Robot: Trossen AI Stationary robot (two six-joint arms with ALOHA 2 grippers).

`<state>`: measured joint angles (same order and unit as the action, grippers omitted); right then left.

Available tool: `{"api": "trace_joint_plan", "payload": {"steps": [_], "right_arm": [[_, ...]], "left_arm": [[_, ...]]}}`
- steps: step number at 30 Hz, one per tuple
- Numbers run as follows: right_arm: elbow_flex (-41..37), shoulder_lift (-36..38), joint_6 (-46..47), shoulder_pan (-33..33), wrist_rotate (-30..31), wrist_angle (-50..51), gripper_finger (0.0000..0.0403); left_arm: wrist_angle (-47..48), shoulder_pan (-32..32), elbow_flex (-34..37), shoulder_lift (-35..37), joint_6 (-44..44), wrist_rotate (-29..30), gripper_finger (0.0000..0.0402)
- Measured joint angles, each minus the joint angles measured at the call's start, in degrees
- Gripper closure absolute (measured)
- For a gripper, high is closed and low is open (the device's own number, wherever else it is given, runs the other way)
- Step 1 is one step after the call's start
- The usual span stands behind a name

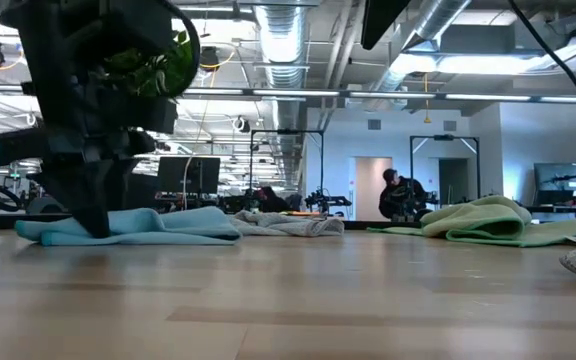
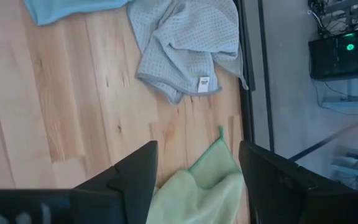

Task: Fold microfiber towels
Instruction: Put the blue microfiber cloth into the blue bin

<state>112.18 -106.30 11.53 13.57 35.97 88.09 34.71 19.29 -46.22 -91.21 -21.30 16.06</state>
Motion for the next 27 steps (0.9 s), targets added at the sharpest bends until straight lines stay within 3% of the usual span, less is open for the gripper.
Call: {"api": "trace_joint_plan", "payload": {"steps": [10,20,23,27], "right_arm": [[0.0,0.0,0.0,-1.5,0.1,0.0,0.0154],[0.0,0.0,0.0,-1.2,0.0,-0.1,0.0154],[0.0,0.0,0.0,-1.2,0.0,0.0,0.0154],[0.0,0.0,0.0,-1.2,0.0,0.0,0.0154]], "left_arm": [[-0.3,0.0,-0.1,-0.1,1.2,-4.6,0.0260],[0.4,0.1,-0.3,-3.2,2.5,-3.2,0.0265],[1.0,0.1,-0.3,-3.3,0.8,-3.2,0.0293],[1.3,0.2,-0.3,-3.4,1.5,-3.3,0.0364]]}}
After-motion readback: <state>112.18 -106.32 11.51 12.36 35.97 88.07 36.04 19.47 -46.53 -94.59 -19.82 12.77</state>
